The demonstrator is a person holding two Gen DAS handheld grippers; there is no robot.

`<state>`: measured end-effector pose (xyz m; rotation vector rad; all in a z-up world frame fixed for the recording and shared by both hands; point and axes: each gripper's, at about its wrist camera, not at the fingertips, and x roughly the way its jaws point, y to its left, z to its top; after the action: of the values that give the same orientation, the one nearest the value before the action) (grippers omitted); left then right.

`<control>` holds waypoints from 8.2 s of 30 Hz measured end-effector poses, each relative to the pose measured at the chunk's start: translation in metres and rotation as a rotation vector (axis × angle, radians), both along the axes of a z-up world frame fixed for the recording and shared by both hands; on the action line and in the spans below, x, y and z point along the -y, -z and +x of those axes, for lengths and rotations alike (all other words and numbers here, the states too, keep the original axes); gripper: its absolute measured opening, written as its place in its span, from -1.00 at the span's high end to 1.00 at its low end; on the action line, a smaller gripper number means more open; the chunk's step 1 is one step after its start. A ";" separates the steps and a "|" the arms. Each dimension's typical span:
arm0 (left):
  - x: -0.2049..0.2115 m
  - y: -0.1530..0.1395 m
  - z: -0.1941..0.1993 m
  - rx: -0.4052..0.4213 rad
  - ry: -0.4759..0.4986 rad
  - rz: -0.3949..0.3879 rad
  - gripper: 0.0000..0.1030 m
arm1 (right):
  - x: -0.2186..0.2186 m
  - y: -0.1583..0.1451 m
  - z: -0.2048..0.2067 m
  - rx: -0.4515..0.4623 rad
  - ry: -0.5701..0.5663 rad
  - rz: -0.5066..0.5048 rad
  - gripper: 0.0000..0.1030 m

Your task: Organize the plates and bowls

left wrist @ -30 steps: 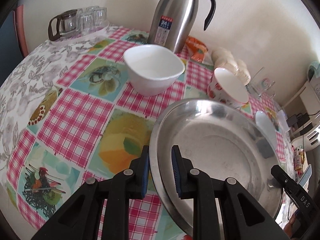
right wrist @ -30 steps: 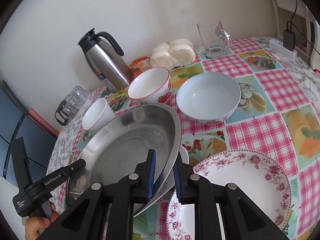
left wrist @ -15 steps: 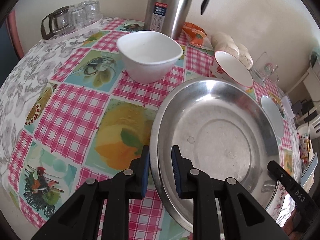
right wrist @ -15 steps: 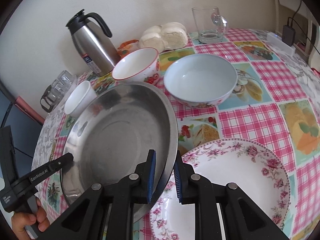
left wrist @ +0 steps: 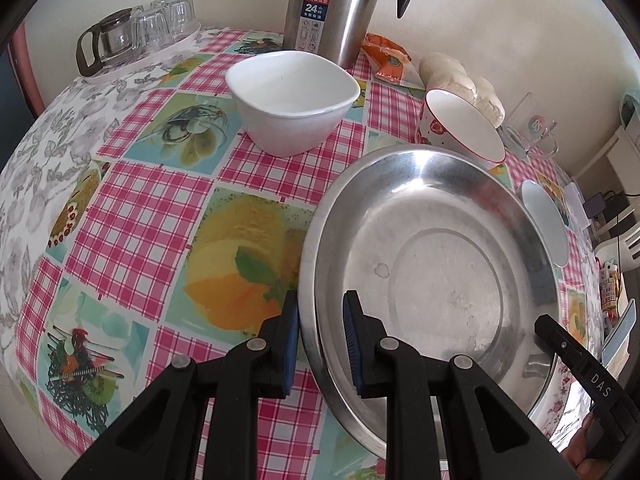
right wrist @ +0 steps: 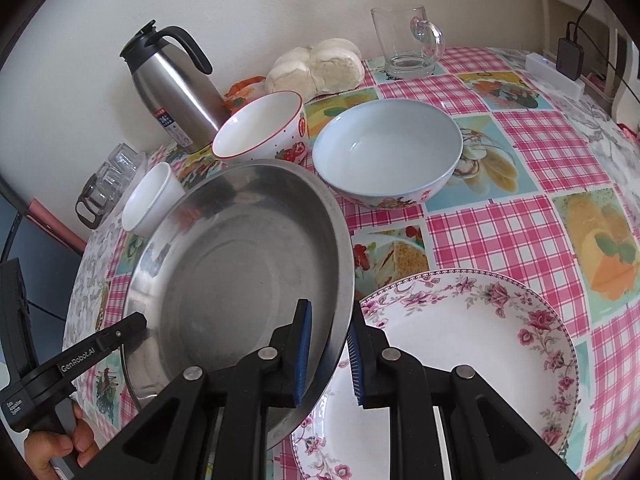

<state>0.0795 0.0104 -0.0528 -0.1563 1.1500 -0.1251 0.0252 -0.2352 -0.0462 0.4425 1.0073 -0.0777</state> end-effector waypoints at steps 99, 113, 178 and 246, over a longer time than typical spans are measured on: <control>0.163 -0.061 -0.125 0.095 0.402 -0.229 -0.92 | 0.132 -0.023 -0.098 0.117 0.313 0.034 -1.00; 0.141 -0.005 -0.110 -0.176 0.200 -0.229 -0.64 | 0.144 0.029 -0.097 -0.087 0.319 0.120 -0.76; 0.168 0.045 -0.096 -0.258 0.176 -0.294 0.78 | 0.175 0.049 -0.126 -0.120 0.342 0.248 0.70; 0.055 -0.059 -0.048 0.134 0.142 -0.367 0.73 | 0.059 -0.046 -0.078 0.217 0.217 0.110 0.69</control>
<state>0.0311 -0.0443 0.0063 -0.3858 0.9955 -0.4665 -0.0530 -0.2940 -0.0001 0.6460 0.7505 -0.1656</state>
